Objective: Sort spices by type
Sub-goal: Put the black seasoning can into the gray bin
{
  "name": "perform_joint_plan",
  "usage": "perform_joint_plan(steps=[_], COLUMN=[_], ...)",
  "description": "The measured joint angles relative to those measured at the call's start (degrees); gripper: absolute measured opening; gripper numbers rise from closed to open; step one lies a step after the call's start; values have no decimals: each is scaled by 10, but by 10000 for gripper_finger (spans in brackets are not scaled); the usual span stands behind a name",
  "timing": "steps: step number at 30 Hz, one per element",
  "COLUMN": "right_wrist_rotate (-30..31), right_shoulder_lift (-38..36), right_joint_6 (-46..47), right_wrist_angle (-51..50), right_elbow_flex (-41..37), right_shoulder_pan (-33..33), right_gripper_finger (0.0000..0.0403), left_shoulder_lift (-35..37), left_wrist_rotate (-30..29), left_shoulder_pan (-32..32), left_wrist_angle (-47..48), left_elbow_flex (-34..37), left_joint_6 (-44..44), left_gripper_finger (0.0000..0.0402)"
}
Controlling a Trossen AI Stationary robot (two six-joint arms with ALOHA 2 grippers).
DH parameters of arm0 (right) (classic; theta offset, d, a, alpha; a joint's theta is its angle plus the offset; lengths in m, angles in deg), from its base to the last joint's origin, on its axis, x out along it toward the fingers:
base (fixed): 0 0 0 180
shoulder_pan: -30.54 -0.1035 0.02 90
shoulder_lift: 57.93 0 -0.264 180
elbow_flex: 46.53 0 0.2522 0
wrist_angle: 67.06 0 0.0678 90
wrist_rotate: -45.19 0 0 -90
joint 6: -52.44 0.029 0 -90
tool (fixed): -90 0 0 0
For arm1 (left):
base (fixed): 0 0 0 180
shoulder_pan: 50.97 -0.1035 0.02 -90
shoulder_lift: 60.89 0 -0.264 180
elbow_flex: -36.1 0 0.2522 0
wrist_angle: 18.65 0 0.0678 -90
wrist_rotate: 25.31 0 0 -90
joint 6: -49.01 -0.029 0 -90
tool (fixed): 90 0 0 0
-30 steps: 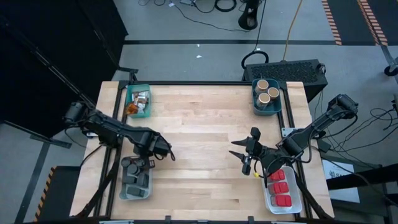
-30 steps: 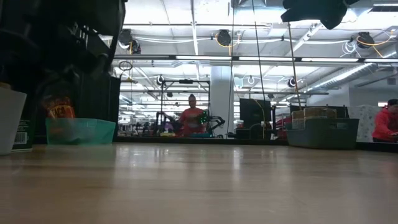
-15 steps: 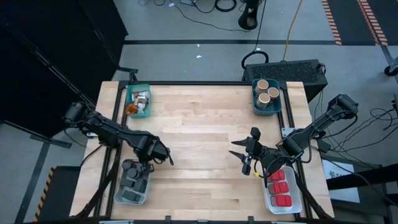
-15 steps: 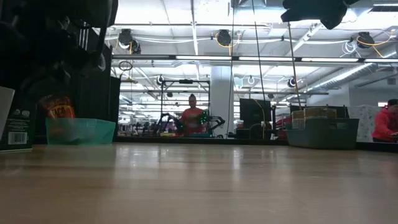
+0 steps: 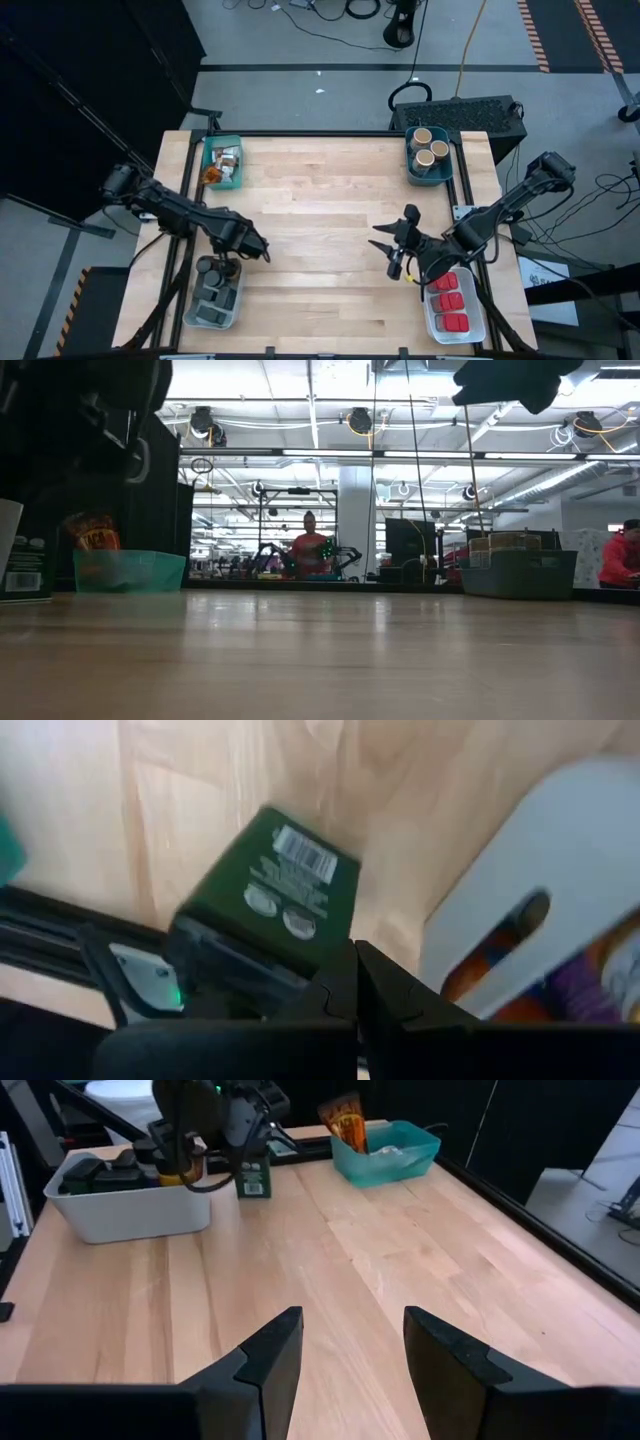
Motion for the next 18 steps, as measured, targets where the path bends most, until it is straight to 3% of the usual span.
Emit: perform_joint_plan(steps=[6,18], right_wrist_rotate=[1,-2], right_shoulder_lift=[19,34], right_joint_6=[4,-3], right_wrist_angle=[8,15], right_elbow_flex=[0,0], right_shoulder_pan=[7,22], right_gripper_finger=[160,160], left_shoulder_lift=[0,0], left_wrist_rotate=[-8,-35], left_shoulder_pan=[18,21], left_wrist_angle=[6,6], left_elbow_flex=[0,0], left_joint_6=[-43,-44], left_gripper_finger=[0,0])
